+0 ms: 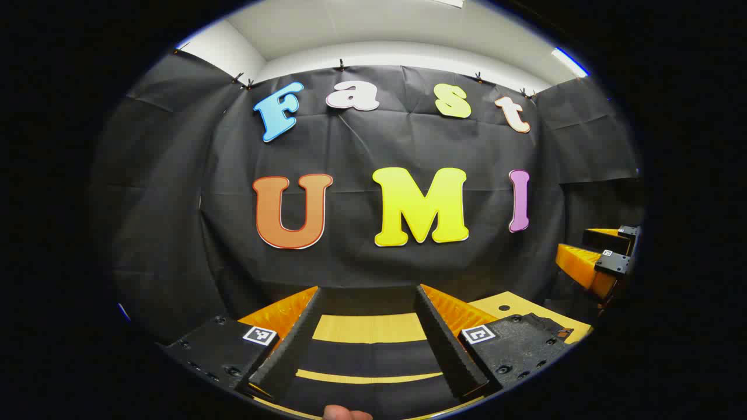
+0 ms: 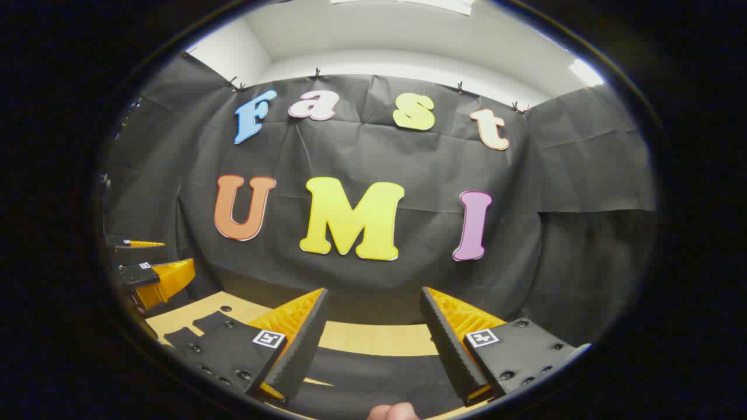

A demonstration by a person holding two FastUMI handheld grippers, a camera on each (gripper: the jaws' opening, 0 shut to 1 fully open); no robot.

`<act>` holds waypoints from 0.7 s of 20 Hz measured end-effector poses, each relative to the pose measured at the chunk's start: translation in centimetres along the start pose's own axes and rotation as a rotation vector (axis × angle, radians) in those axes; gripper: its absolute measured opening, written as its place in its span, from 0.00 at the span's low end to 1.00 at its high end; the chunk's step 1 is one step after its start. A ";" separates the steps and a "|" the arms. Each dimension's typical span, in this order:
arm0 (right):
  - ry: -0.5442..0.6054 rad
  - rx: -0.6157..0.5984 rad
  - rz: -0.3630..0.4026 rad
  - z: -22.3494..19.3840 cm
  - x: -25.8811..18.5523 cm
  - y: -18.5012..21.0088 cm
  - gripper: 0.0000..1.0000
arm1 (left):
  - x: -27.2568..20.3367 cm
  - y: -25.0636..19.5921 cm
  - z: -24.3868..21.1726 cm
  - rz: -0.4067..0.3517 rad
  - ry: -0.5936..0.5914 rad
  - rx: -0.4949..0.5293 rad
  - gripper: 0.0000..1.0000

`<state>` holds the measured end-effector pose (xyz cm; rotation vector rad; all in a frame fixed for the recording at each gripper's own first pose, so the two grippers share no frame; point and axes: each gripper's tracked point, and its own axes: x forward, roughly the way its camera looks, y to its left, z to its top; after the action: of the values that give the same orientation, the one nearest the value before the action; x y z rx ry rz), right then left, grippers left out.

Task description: Grasp the waist and the cuffs of the jeans and fold them to make the two legs overlap; first hold the waist and fold one-third of the jeans toward the cuffs, then hold the cuffs and fold the remaining one-third in the same direction to finish folding.

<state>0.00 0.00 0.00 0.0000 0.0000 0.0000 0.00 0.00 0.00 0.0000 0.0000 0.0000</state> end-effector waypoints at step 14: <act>0.031 0.031 -0.056 -1.4 1.0 -3.1 0.94 | 1.2 -1.3 -0.4 0.000 0.009 0.003 0.99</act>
<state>1.00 -3.15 -1.39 0.0305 0.0306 -0.0555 1.23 -1.31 -0.37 0.0030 0.0087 0.0004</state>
